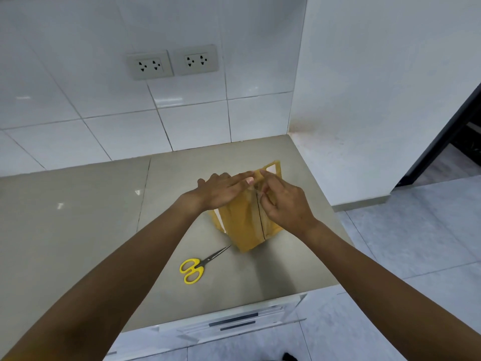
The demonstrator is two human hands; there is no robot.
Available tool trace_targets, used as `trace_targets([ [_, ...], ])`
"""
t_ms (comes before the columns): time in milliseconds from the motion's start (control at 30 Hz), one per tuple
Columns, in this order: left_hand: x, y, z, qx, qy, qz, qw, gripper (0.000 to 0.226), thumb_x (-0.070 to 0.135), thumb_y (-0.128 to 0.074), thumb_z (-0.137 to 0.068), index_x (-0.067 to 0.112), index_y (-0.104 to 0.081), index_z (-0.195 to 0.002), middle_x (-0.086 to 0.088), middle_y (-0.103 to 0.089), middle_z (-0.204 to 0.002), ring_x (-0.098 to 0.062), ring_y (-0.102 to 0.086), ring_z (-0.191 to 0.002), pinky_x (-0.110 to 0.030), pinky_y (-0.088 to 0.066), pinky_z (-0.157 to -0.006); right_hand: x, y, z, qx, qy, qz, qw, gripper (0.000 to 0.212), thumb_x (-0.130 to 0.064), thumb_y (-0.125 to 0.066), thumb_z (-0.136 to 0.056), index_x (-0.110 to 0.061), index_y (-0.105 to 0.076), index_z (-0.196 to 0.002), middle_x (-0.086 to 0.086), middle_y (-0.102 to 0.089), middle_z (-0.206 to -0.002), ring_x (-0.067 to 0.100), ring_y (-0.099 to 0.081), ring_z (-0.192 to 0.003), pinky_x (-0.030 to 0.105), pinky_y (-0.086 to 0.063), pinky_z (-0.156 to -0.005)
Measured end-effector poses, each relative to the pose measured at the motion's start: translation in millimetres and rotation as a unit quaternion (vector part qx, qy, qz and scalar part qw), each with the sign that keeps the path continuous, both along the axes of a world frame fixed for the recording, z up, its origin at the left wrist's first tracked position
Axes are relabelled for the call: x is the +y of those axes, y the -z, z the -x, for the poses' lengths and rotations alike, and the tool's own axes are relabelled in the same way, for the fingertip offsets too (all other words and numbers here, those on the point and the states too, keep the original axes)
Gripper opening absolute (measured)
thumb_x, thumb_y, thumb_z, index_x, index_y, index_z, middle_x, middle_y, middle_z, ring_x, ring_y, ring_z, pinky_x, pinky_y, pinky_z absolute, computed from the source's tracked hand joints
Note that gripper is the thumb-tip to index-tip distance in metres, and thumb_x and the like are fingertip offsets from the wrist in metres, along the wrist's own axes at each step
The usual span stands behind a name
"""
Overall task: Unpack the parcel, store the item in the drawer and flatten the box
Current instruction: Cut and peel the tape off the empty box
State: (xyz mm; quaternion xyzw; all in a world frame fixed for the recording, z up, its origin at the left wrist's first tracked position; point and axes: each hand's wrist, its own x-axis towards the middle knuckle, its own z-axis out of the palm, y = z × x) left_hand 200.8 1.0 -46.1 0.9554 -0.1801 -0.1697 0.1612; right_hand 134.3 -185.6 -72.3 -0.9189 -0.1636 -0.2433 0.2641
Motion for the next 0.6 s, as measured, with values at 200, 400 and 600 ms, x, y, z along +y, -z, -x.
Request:
trace_targets([
  [200, -24, 6, 0, 0.051, -0.029, 0.026, 0.998, 0.075, 0.091, 0.001, -0.07, 0.065, -0.019, -0.138, 0.005, -0.038, -0.152, -0.031, -0.027, -0.142, -0.07, 0.006, -0.107, -3, 4, 10, 0.007, -0.024, -0.048, 0.999, 0.038, -0.005, -0.06, -0.081, 0.002, -0.06, -0.118, 0.007, -0.067, -0.091, 0.023, -0.064, -0.077, 0.033, -0.055, -0.064],
  [400, -23, 0, -8, 0.077, -0.055, 0.056, 0.994, 0.078, 0.095, -0.013, -0.067, 0.058, -0.03, -0.133, 0.015, -0.043, -0.148, -0.026, -0.033, -0.14, -0.069, 0.002, -0.107, -2, 6, 3, 0.045, -0.047, -0.111, 0.992, 0.027, -0.004, -0.057, -0.08, 0.004, -0.058, -0.106, 0.008, -0.062, -0.096, 0.022, -0.062, -0.094, 0.043, -0.054, -0.078],
  [600, -23, 6, -8, 0.041, -0.055, 0.053, 0.996, 0.055, 0.079, -0.042, -0.067, 0.058, -0.034, -0.117, 0.019, -0.056, -0.11, -0.022, -0.052, -0.116, -0.064, -0.014, -0.101, -10, 8, 4, 0.068, -0.047, -0.173, 0.982, 0.037, -0.019, -0.045, -0.082, 0.0, -0.058, -0.111, -0.015, -0.057, -0.093, 0.01, -0.058, -0.102, 0.042, -0.054, -0.083],
])
